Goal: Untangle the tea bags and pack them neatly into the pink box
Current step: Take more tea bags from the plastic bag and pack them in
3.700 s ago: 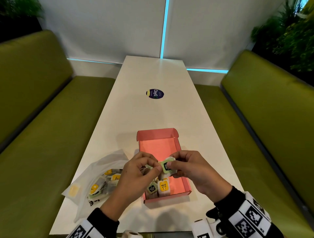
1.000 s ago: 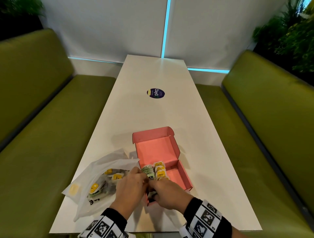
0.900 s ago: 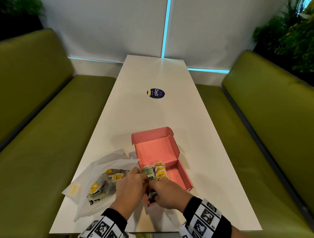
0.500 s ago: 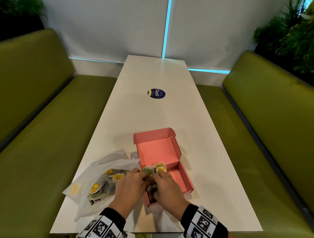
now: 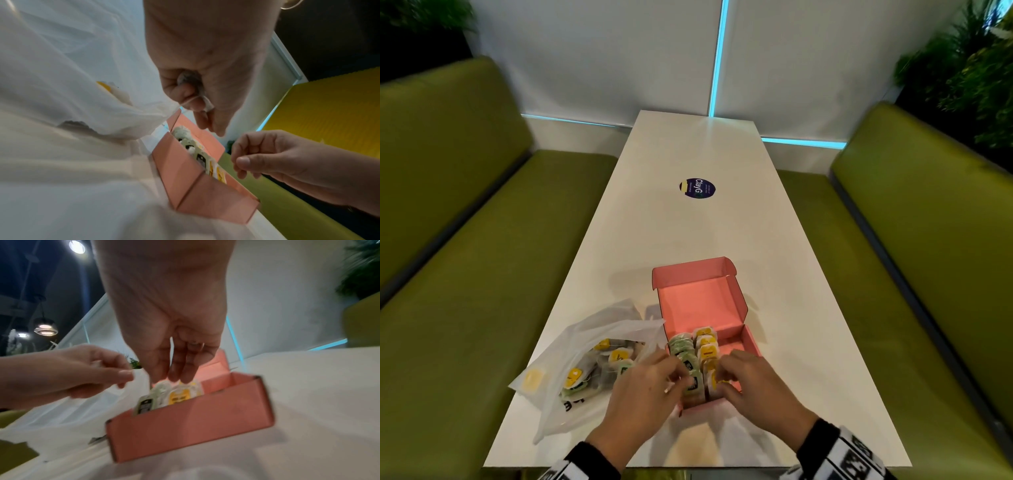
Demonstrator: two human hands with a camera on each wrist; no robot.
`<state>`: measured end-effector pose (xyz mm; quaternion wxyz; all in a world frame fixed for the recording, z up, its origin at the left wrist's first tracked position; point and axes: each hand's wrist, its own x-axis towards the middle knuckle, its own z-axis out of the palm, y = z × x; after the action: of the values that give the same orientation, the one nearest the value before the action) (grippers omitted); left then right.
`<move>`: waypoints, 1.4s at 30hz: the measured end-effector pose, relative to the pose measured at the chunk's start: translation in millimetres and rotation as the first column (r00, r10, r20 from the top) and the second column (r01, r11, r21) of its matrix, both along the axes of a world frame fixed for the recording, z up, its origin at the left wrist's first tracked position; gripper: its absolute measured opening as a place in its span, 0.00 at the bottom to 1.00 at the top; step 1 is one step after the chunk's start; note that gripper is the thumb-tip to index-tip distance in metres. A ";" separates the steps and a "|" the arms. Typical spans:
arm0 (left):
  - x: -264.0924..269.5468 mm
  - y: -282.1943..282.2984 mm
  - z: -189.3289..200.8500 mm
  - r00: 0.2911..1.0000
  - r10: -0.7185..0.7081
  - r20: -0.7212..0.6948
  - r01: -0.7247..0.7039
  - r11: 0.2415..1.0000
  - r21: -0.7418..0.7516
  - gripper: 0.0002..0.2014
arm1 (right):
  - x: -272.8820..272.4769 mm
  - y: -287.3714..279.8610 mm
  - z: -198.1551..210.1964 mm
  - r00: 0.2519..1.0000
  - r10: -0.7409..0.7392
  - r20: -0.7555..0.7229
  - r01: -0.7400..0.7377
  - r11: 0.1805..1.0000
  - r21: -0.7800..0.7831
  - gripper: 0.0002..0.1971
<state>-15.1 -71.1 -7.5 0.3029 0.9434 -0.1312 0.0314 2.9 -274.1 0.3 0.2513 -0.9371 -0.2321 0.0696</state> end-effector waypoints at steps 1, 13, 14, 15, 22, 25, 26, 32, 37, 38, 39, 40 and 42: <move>-3.4 -0.9 -0.4 0.998 -0.055 -0.019 0.055 0.998 0.016 0.07 | -0.6 -5.6 -0.6 1.000 0.028 0.001 -0.028 0.995 -0.093 0.20; 0.4 -20.6 -7.0 0.973 -0.083 -0.216 0.166 0.901 0.401 0.15 | -13.3 -0.3 -29.4 1.000 -0.013 -0.011 0.010 0.965 -0.264 0.13; 0.9 -21.1 -5.6 0.971 -0.086 -0.224 0.173 0.898 0.404 0.15 | -14.3 0.9 -29.6 1.000 -0.025 -0.008 0.022 0.967 -0.253 0.13; 1.2 -21.4 -5.6 0.970 -0.085 -0.228 0.173 0.901 0.399 0.15 | -15.8 2.0 -29.8 0.999 -0.038 0.001 0.037 0.966 -0.255 0.11; -0.8 -20.3 -9.0 0.978 -0.065 -0.198 0.132 0.929 0.347 0.14 | -23.8 10.6 -36.0 0.982 -0.107 0.158 0.144 0.958 -0.247 0.15; 0.4 -18.7 -10.6 0.973 -0.062 -0.224 0.123 0.955 0.270 0.13 | -24.6 11.5 -37.9 0.986 -0.114 0.122 0.142 0.959 -0.245 0.22; 0.1 -18.0 -9.9 0.970 -0.061 -0.235 0.112 0.972 0.208 0.15 | -24.8 11.7 -35.8 0.987 -0.128 0.096 0.148 0.960 -0.236 0.24; 4.9 -24.8 17.6 0.901 -0.147 -0.408 -0.207 0.681 -0.702 0.13 | -13.9 4.7 -2.3 0.981 -0.168 -0.093 0.183 0.968 0.174 0.17; 18.7 -29.5 19.9 0.783 -0.320 -0.534 -0.481 0.233 -0.845 0.32 | -8.9 14.8 25.9 0.971 -0.162 -0.173 0.230 0.827 0.514 0.09; 19.8 -33.0 23.2 0.784 -0.342 -0.519 -0.479 0.200 -0.855 0.33 | -8.9 17.3 27.6 0.970 -0.167 -0.177 0.236 0.822 0.518 0.10; 20.3 -35.8 25.9 0.786 -0.361 -0.502 -0.471 0.176 -0.864 0.34 | -8.0 19.6 28.3 0.967 -0.178 -0.183 0.248 0.824 0.509 0.11; 20.7 -38.1 27.6 0.789 -0.385 -0.479 -0.456 0.156 -0.876 0.34 | -6.7 21.5 28.0 0.962 -0.193 -0.192 0.265 0.822 0.504 0.13; 20.9 -41.5 32.8 0.786 -0.410 -0.463 -0.451 0.133 -0.883 0.34 | -3.2 23.9 27.9 0.949 -0.232 -0.211 0.309 0.805 0.506 0.13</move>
<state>5.7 -112.6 25.3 0.8689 0.4523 0.0451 -0.1962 -0.3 -250.3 28.2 0.5241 -0.8466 -0.0878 0.0309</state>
